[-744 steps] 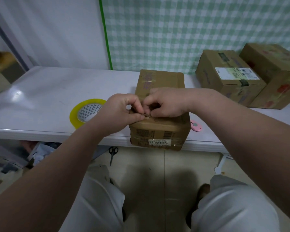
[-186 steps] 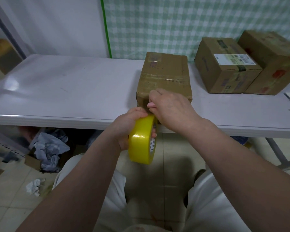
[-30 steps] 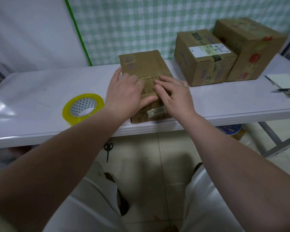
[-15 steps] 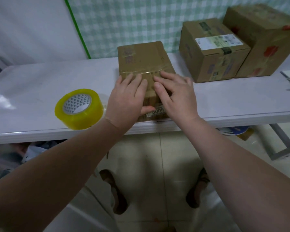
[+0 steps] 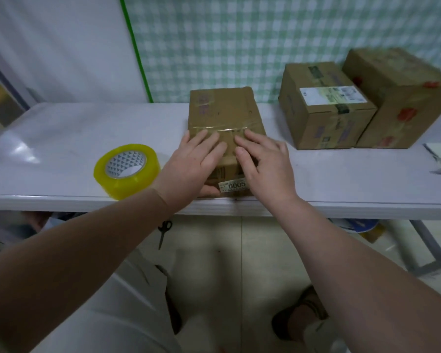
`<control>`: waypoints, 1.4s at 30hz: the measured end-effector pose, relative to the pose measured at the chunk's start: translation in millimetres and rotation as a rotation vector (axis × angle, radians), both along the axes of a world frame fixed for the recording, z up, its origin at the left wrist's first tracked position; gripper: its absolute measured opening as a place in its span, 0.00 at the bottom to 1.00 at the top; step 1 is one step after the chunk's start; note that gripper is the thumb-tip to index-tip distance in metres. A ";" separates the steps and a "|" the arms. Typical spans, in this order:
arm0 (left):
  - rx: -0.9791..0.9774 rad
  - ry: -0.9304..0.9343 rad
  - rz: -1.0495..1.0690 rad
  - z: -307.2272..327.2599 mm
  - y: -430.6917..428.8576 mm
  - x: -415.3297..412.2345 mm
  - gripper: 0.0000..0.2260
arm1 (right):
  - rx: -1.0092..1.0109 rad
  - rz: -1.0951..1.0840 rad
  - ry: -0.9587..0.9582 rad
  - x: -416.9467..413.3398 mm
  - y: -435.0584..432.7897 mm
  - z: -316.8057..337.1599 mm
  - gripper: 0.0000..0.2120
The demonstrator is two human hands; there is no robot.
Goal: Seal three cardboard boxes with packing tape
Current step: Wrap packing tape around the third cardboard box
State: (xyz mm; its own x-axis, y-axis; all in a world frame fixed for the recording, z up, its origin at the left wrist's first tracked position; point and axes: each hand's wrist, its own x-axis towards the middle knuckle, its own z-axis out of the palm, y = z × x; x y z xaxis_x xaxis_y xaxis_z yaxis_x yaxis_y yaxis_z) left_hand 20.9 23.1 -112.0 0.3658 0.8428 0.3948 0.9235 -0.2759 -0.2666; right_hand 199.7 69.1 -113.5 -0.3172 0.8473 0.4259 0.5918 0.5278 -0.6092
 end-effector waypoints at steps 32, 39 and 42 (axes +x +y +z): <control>-0.547 -2.629 0.344 8.3 -27.4 -9.2 0.13 | -0.655 0.010 0.484 -9.0 -22.2 53.1 0.19; -0.361 -1.853 0.038 49.7 -26.5 -3.3 0.13 | -0.994 -0.001 0.607 10.2 -24.6 45.2 0.19; -0.223 -1.305 0.058 64.8 -21.0 -0.8 0.19 | -1.049 -0.027 0.589 3.4 -29.9 32.6 0.19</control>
State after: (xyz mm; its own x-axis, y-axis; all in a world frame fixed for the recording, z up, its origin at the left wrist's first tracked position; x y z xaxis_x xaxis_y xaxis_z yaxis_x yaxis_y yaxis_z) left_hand 20.2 2.1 -47.2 -0.2124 0.9365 0.2790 0.4780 -0.1494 0.8655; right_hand 203.1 39.1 -80.9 -0.2823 0.8714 -0.4012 0.0812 -0.3950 -0.9151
